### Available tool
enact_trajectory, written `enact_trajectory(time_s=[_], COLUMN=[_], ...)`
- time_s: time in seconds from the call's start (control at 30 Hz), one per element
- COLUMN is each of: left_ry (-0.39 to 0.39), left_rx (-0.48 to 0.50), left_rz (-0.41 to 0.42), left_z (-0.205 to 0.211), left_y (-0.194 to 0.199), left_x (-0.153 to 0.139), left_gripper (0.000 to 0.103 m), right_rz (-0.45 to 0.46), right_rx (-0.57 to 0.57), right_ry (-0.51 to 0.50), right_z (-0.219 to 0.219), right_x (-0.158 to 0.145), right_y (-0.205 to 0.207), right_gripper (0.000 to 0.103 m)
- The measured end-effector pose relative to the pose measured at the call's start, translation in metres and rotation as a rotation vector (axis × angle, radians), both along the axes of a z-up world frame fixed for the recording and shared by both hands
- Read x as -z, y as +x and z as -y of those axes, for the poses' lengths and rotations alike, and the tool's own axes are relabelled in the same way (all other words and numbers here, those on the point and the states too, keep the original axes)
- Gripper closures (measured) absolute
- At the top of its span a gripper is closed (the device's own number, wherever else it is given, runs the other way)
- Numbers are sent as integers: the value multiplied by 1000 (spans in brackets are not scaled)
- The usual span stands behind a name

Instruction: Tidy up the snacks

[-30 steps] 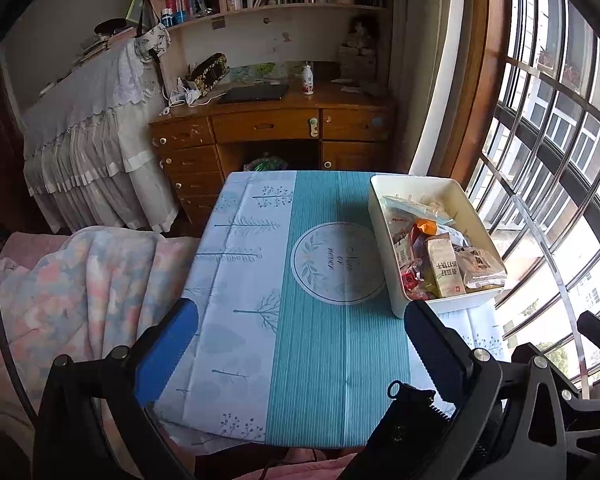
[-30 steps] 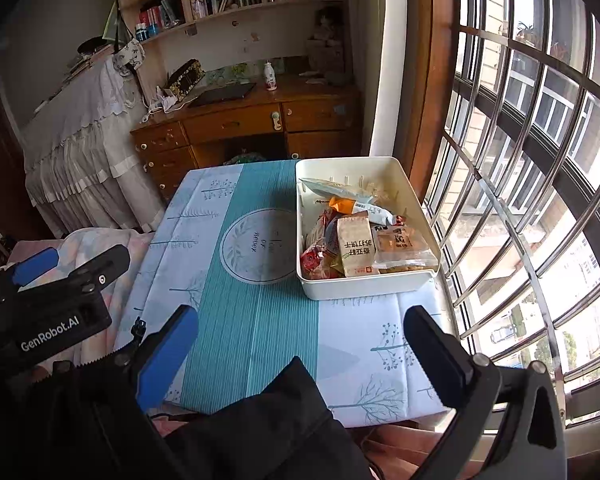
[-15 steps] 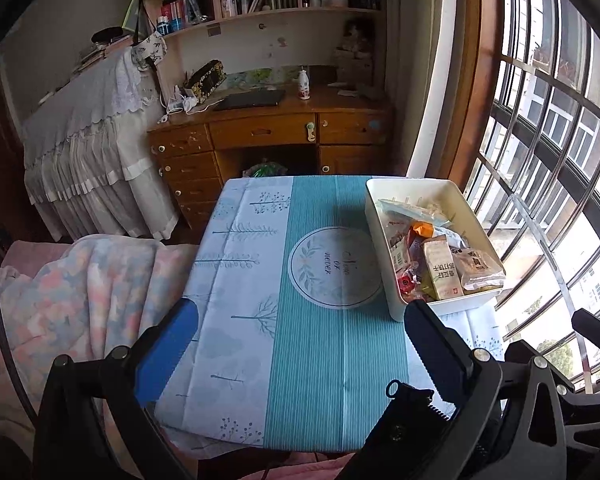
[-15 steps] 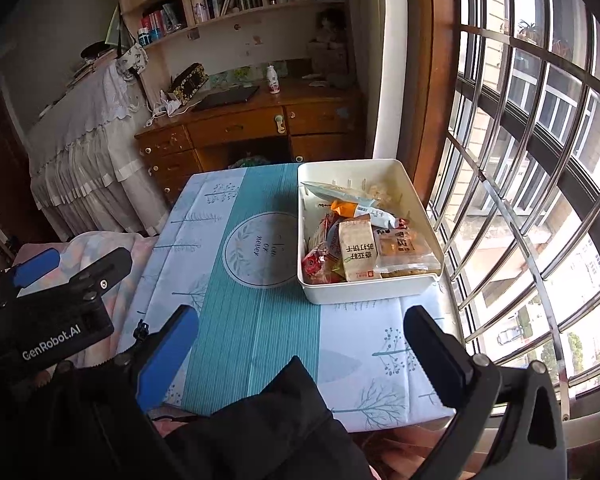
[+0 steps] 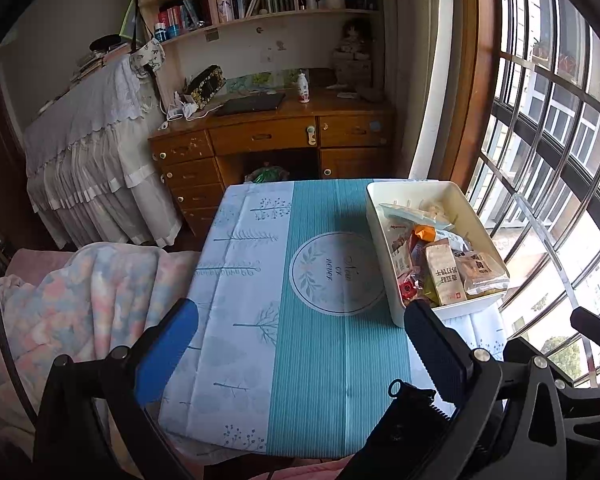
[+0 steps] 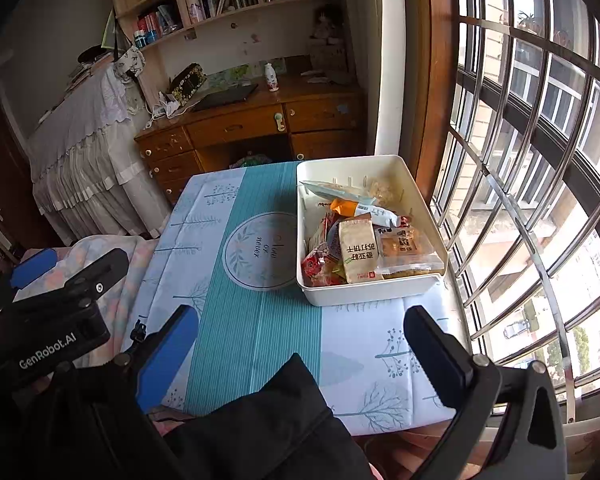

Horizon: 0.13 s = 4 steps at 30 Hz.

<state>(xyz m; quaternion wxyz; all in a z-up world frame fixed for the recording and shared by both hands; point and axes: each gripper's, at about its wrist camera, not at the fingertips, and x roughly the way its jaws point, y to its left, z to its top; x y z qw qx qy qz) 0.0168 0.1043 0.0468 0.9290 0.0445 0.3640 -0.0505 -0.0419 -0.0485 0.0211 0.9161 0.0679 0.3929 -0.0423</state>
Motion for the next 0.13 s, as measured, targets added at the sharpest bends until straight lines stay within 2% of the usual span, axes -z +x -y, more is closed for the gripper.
enact_trajectory(time_s=[0.13], left_ry=[2], left_rx=[0], left_rz=[-1], left_z=[-1], left_y=[1], left_x=[0], left_gripper=[1], right_rz=[-4], right_rx=[-1], right_ry=[2], right_z=[1], right_x=[0], right_y=[2], right_gripper=[0])
